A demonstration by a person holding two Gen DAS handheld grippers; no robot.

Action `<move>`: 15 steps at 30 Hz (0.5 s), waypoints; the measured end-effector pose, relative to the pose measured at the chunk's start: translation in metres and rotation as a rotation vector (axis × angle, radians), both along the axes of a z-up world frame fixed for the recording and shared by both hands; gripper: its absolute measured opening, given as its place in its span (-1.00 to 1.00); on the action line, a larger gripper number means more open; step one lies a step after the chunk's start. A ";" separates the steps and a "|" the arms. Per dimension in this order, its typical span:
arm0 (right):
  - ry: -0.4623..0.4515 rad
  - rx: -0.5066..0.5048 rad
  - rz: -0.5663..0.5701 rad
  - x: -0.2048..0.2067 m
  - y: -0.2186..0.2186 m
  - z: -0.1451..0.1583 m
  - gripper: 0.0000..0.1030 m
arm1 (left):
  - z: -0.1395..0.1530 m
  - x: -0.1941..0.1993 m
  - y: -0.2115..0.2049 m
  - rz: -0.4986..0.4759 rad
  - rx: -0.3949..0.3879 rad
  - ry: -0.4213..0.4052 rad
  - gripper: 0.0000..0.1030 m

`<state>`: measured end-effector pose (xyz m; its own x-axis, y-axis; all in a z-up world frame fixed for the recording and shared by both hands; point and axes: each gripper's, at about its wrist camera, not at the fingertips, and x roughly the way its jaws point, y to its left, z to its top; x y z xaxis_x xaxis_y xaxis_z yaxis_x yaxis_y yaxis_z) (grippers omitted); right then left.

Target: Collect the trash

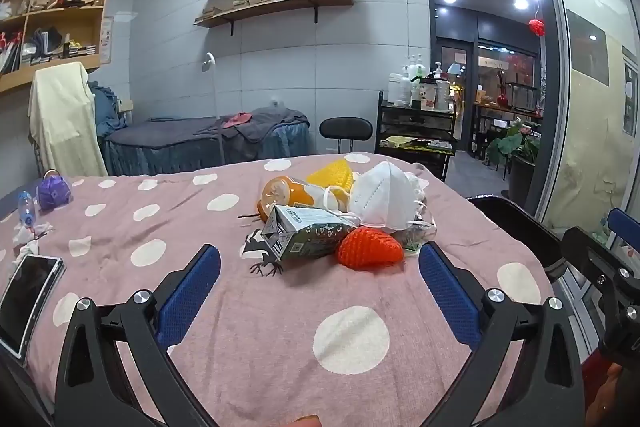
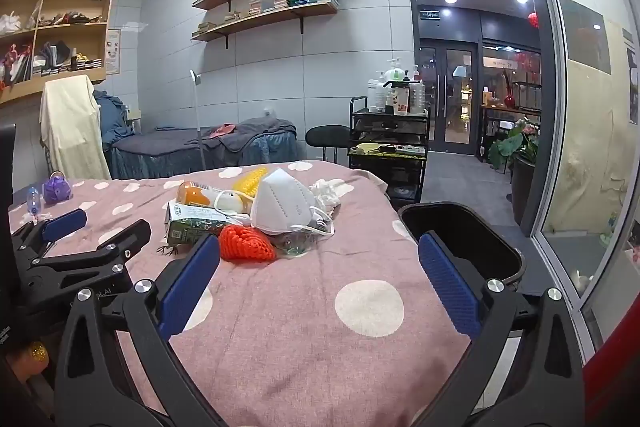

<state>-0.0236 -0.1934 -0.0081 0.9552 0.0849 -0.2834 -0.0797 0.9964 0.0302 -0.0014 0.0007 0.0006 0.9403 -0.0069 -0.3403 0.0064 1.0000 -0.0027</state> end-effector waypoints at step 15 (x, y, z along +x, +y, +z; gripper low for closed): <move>-0.017 -0.010 0.003 -0.003 -0.004 -0.003 0.90 | 0.007 0.001 0.009 -0.001 -0.001 0.010 0.89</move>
<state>-0.0264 -0.1970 -0.0108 0.9597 0.0849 -0.2680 -0.0829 0.9964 0.0187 -0.0004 0.0101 0.0080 0.9369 -0.0086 -0.3496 0.0079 1.0000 -0.0034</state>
